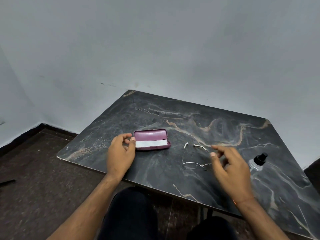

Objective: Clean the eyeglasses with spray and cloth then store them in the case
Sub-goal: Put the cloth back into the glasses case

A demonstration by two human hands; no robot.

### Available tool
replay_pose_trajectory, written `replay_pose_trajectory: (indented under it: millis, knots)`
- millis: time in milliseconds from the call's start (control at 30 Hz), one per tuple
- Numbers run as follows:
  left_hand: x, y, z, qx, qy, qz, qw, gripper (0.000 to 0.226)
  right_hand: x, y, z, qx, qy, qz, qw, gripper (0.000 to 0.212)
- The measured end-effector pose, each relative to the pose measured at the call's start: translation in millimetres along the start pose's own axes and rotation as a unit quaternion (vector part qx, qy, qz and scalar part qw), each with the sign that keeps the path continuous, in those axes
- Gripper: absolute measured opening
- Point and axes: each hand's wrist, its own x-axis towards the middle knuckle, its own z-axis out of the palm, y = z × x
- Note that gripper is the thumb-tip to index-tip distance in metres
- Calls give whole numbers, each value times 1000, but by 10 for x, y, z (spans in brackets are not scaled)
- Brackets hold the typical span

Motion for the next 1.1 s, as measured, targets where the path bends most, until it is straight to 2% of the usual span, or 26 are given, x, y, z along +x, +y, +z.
replay_pose_trajectory:
  millis: [100, 200, 300, 400, 600, 800, 1100]
  knots:
    - [-269, 230, 77, -18, 13, 82, 996, 11, -135, 224, -65, 5, 19, 29, 999, 19]
    - [-409, 394, 282, -38, -77, 130, 988, 9, -138, 356, -102, 12, 25, 61, 998, 12]
    - [-501, 499, 537, -62, -188, 116, 973, 18, -91, 442, -77, 35, 7, 87, 996, 12]
    - [-612, 480, 709, -72, -245, 86, 963, 32, -147, 542, 22, 91, -31, 110, 989, 24]
    - [-710, 430, 751, -78, -248, 80, 962, 39, -203, 578, 41, 102, -49, 116, 987, 25]
    - [-744, 428, 766, -22, -259, 119, 958, 32, -197, 645, 68, 91, -57, 130, 986, 26]
    - [-734, 417, 764, -13, -264, 127, 956, 34, -173, 691, 44, 135, -89, 149, 976, 19]
